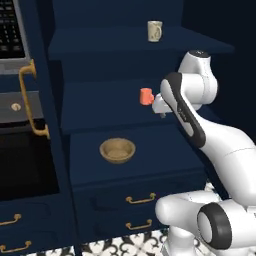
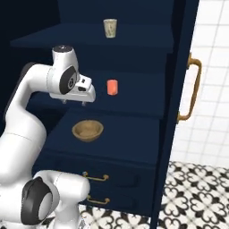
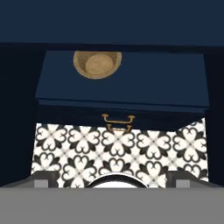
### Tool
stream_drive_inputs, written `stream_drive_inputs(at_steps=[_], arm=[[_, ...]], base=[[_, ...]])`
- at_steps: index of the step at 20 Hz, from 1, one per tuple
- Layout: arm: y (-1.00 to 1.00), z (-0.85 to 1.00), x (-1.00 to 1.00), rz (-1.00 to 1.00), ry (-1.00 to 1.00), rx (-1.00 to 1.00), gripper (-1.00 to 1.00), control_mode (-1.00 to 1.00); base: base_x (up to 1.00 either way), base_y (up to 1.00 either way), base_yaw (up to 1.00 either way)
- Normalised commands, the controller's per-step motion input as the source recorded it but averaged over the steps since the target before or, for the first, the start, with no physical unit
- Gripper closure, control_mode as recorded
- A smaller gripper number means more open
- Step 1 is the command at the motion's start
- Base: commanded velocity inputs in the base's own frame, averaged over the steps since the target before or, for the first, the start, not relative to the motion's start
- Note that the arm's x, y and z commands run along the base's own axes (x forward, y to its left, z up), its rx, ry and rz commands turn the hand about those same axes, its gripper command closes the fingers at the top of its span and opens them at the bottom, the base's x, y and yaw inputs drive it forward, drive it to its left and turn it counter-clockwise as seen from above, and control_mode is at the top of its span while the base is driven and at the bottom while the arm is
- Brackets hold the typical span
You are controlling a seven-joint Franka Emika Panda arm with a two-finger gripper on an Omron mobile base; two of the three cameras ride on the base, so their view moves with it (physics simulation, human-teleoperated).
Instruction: Gather all objects into one cabinet and sort the glasses and bowls to opposite sides.
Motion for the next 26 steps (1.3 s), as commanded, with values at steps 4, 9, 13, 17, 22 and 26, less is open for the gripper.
stream_drive_inputs(at_steps=[4,9,13,17,22,26], arm=[[0.00,0.00,0.00,0.00,0.00,0.00,-1.00,1.00],[0.00,0.00,0.00,0.00,0.00,0.00,-1.00,1.00],[0.00,0.00,0.00,0.00,0.00,0.00,-1.00,1.00],[0.00,0.00,0.00,0.00,0.00,0.00,-1.00,1.00],[0.00,0.00,0.00,0.00,0.00,0.00,-1.00,1.00],[0.00,0.00,0.00,0.00,0.00,0.00,-1.00,1.00]], base=[[-1.00,-0.01,0.00],[-1.00,0.00,0.00],[-0.49,0.00,0.00],[-0.35,0.01,0.00],[-0.74,0.05,0.03],[-0.94,0.04,0.01]])
